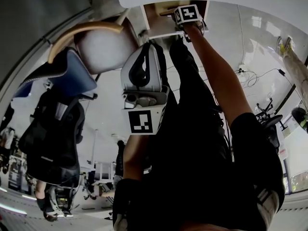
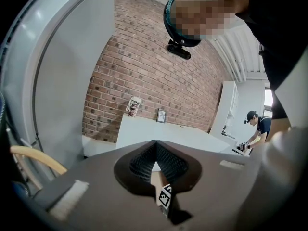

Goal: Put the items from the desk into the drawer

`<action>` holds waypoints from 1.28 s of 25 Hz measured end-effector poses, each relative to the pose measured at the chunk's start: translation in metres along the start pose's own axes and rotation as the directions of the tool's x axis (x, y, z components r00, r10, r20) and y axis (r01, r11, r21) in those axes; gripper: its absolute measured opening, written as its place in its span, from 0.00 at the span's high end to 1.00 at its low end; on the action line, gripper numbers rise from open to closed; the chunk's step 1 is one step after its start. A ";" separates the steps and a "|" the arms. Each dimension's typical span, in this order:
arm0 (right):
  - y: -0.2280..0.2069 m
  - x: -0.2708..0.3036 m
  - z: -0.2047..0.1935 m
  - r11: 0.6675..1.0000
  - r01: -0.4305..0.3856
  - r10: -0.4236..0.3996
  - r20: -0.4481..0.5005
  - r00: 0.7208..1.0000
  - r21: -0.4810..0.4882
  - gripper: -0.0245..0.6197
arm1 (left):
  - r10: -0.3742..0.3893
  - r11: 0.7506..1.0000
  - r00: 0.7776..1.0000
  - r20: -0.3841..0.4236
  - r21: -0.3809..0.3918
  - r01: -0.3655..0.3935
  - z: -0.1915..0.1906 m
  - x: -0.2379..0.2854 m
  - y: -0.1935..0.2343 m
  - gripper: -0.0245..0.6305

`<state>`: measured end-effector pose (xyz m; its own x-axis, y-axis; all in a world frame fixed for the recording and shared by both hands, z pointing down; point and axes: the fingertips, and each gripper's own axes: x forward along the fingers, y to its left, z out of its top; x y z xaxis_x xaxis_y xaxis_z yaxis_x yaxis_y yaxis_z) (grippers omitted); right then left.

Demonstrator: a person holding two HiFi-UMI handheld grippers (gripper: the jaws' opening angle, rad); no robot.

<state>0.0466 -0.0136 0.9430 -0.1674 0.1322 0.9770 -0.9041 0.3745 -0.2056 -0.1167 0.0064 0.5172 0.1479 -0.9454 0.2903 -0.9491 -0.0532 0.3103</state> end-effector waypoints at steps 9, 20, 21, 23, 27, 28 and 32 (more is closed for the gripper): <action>-0.013 0.007 0.007 0.999 0.040 -0.040 0.026 0.999 -0.005 0.52 | 0.018 1.000 1.000 -0.011 -0.015 -0.018 -0.009 -0.002 0.007 0.94; -0.013 0.000 0.014 0.999 0.047 -0.047 0.070 0.996 0.004 0.54 | 0.009 1.000 1.000 -0.006 -0.014 -0.009 -0.010 -0.009 -0.001 0.94; -0.012 -0.004 0.015 0.999 0.042 -0.043 0.076 0.996 0.005 0.54 | 0.009 1.000 1.000 -0.003 -0.012 -0.009 -0.008 -0.010 -0.002 0.94; -0.010 -0.013 0.015 0.999 0.037 -0.037 0.090 0.995 0.003 0.55 | 0.010 1.000 1.000 0.004 -0.007 -0.009 -0.003 -0.013 -0.005 0.94; -0.004 -0.037 0.016 1.000 0.028 -0.025 0.147 0.989 -0.014 0.69 | 0.005 1.000 0.999 0.033 0.013 -0.005 0.010 -0.020 -0.010 0.94; -0.002 -0.045 0.015 0.999 0.025 -0.021 0.164 0.986 -0.021 0.72 | 0.004 1.000 0.999 0.039 0.015 -0.005 0.013 -0.023 -0.012 0.94; 0.006 -0.083 0.005 0.998 0.014 -0.002 0.229 0.974 -0.054 0.84 | 0.001 1.000 0.999 0.048 0.031 -0.003 0.026 -0.039 -0.021 0.94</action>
<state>0.0533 -0.0269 0.8607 -0.2514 -0.0816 0.9644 -0.8838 0.4256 -0.1943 -0.1098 0.0362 0.4758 0.1331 -0.9600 0.2465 -0.9578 -0.0606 0.2808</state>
